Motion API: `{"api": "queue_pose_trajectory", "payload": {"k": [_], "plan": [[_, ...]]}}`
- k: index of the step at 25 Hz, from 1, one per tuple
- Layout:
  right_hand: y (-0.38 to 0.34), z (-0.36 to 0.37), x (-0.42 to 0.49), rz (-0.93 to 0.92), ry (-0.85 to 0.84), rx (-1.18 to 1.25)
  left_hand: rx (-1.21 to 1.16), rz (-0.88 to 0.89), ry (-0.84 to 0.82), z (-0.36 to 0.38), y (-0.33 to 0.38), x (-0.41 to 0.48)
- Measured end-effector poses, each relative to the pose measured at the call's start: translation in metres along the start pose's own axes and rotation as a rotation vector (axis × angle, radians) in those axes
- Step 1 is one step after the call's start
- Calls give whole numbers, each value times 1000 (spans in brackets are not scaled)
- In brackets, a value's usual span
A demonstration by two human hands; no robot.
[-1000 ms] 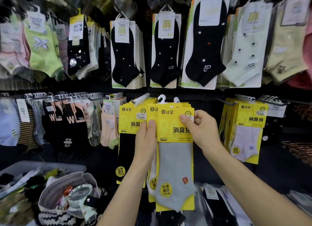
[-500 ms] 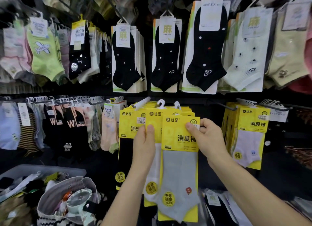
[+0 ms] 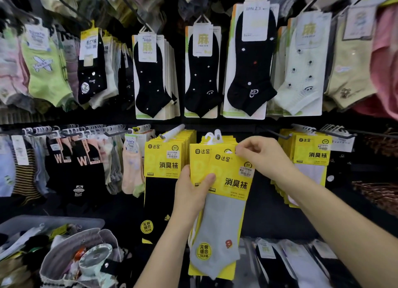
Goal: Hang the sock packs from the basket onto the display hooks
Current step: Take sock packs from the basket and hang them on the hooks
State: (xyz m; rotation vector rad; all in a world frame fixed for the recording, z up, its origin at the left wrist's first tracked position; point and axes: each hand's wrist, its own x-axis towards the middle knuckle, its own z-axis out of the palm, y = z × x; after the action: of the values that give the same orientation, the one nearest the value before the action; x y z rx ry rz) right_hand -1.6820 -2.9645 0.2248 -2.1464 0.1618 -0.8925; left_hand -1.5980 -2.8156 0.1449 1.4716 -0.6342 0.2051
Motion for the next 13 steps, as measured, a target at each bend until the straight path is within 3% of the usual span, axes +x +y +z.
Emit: {"api": "queue_pose_trajectory", "payload": {"k": [7, 13], "plan": [[-10, 3, -4, -99, -31, -384, -19, 15, 9, -1, -7, -2], [-15, 4, 0, 15, -146, -183, -33, 23, 5, -4, -5, -3]]}}
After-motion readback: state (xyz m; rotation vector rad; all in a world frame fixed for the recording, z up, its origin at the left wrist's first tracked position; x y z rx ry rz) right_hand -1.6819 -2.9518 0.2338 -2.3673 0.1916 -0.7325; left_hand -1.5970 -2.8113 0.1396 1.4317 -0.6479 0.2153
